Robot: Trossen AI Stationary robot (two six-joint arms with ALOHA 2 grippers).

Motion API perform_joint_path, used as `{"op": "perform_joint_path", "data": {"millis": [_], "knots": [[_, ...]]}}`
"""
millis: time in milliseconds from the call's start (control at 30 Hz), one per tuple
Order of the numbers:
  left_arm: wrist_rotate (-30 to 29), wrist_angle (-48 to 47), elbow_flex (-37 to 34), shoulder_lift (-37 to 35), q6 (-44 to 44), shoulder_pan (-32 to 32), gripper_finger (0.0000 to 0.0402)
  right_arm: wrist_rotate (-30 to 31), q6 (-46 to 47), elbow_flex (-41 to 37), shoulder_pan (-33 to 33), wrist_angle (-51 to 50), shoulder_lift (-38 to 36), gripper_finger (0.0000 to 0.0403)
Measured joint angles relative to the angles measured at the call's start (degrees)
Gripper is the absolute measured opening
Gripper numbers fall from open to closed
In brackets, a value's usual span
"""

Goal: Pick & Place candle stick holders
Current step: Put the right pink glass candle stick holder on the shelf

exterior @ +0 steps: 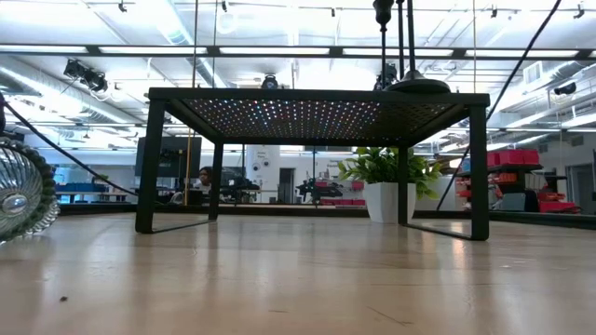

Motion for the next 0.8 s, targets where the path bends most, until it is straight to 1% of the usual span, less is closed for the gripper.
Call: {"op": "perform_joint_path", "data": {"millis": [133, 200, 300, 433, 533, 800], "knots": [[-1.4, -1.0, 0.3, -0.3, 0.0, -0.3, 0.0122, 2.3, -0.4, 0.1, -0.1, 0.7, -0.7, 0.0229], [-2.5, -1.1, 0.3, -0.4, 0.0, -0.6, 0.0122, 3.2, 0.4, -0.1, 0.0, 0.2, -1.3, 0.0222], [-3.5, -3.0, 0.3, -0.3, 0.5, -0.5, 0.0122, 2.6, 2.4, 0.0, 0.4, -0.6, -2.7, 0.0207], [-6.4, -7.4, 0.3, -2.2, 1.0, -0.2, 0.0122, 2.6, 3.3, 0.0, 2.5, -5.7, -4.2, 0.0190], [-9.8, -12.6, 0.3, -4.4, 1.0, -0.1, 0.0122, 2.5, 3.8, 0.0, 4.6, -10.3, -5.6, 0.0178], [-21.8, -25.2, 0.3, -10.1, 1.4, 0.4, 0.0122, 2.3, 12.5, -0.1, 11.4, -25.0, -5.9, 0.0154]]}}
